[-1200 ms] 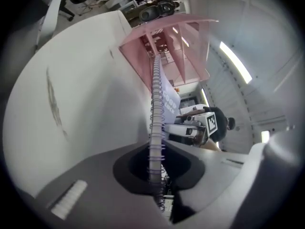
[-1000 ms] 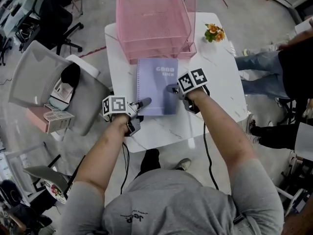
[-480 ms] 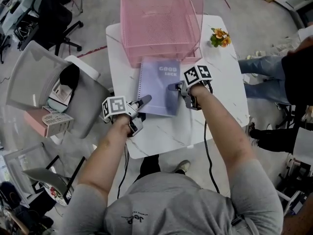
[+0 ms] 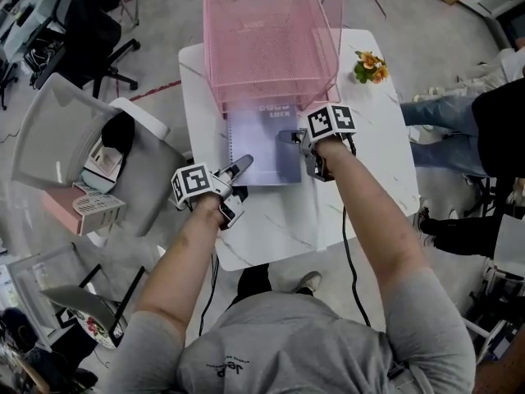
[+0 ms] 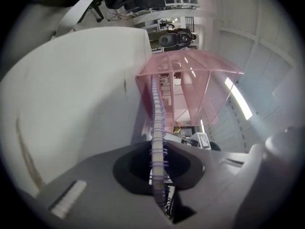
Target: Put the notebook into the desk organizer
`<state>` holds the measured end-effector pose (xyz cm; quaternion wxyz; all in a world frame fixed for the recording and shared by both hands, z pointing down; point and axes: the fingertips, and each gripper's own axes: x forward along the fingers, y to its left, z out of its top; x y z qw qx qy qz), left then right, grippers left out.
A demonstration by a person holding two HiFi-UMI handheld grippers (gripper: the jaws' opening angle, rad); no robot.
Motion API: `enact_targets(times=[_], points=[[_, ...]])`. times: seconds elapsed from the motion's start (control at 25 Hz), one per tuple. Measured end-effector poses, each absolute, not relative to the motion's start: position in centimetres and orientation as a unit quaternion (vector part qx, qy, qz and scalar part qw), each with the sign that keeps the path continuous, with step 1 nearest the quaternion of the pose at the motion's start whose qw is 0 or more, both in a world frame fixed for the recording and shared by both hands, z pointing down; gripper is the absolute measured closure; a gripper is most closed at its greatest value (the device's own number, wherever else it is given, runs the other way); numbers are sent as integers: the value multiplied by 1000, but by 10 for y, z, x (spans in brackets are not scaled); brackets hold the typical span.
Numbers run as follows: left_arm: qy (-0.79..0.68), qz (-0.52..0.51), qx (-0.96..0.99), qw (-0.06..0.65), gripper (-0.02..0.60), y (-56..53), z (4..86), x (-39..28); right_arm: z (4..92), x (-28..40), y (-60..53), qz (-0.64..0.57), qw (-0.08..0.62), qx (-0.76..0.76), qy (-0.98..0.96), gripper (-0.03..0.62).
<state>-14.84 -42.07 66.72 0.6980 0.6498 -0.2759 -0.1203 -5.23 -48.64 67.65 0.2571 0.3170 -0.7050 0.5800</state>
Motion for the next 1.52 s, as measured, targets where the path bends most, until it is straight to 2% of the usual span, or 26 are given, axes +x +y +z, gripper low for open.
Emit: enact_targets(times=[0.16,0.6,0.76,1.0,1.12,1.16,1.32,1.52], points=[[-278,-131,659,687,492,-448,657,-143,665,-40,-497,569,233,338,-713,426],[-315,-115,674,658,492,-516,659,-136,649,-18,-459,594,150,339,-714,424],[-328,-117,674,652,492,-531,663,-132,646,-30,-442,621,120,312,-709,425],[-333,-134,666,654,492,-545,669,-131,651,-59,-472,656,5,312,-687,425],[-338,-141,656,659,492,-547,674,-134,667,-60,-487,661,-6,344,-667,425],[-340,-143,653,661,492,-547,676,-135,671,-59,-489,660,-3,353,-664,432],[-345,-147,640,671,486,-550,682,-140,682,-54,-493,661,-26,387,-642,540],[-343,-144,651,662,485,-550,680,-137,677,-64,-504,672,-101,390,-622,591]])
